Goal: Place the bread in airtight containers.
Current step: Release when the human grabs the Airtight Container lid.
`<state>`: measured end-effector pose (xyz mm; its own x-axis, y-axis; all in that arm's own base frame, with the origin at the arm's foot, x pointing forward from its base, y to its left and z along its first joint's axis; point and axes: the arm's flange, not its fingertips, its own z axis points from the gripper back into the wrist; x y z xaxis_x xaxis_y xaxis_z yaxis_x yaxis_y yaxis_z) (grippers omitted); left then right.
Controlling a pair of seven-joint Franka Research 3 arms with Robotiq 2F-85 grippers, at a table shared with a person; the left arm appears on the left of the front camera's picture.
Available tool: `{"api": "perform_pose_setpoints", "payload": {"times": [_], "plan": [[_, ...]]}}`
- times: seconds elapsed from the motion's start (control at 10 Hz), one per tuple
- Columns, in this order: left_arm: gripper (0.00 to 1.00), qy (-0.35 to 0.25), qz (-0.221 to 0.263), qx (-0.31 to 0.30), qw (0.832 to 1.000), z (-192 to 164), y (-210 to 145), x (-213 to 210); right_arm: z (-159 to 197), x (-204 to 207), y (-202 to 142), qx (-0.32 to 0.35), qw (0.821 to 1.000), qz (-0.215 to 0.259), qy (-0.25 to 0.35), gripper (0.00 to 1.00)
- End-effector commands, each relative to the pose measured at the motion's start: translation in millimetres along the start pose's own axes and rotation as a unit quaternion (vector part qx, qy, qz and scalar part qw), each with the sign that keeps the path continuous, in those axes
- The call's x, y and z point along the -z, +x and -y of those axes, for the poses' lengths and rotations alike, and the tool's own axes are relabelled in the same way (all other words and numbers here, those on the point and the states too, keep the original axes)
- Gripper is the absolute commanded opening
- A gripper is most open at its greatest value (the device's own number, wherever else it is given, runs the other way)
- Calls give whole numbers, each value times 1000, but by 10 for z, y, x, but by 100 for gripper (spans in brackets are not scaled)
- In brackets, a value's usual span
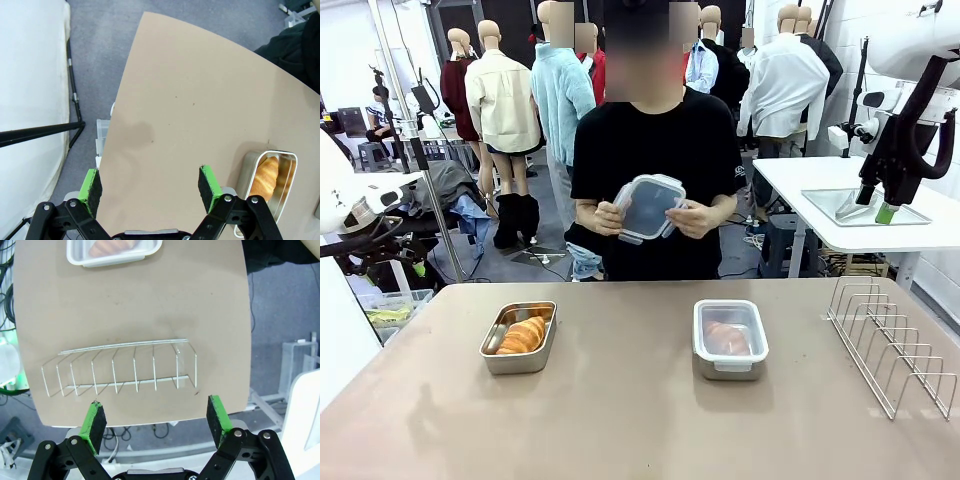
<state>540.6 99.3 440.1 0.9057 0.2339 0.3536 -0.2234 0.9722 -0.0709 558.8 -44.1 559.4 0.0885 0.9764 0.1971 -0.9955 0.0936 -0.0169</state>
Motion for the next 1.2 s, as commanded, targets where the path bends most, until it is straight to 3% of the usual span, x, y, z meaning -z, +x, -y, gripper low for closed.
{"api": "perform_pose_setpoints", "payload": {"times": [0.0,1.1], "plan": [[100,5,3,2,1000,-12,5,-18,-2,2,23,8,1000,-9,6,100],[100,5,3,2,1000,-12,5,-18,-2,2,23,8,1000,-9,6,100]]}}
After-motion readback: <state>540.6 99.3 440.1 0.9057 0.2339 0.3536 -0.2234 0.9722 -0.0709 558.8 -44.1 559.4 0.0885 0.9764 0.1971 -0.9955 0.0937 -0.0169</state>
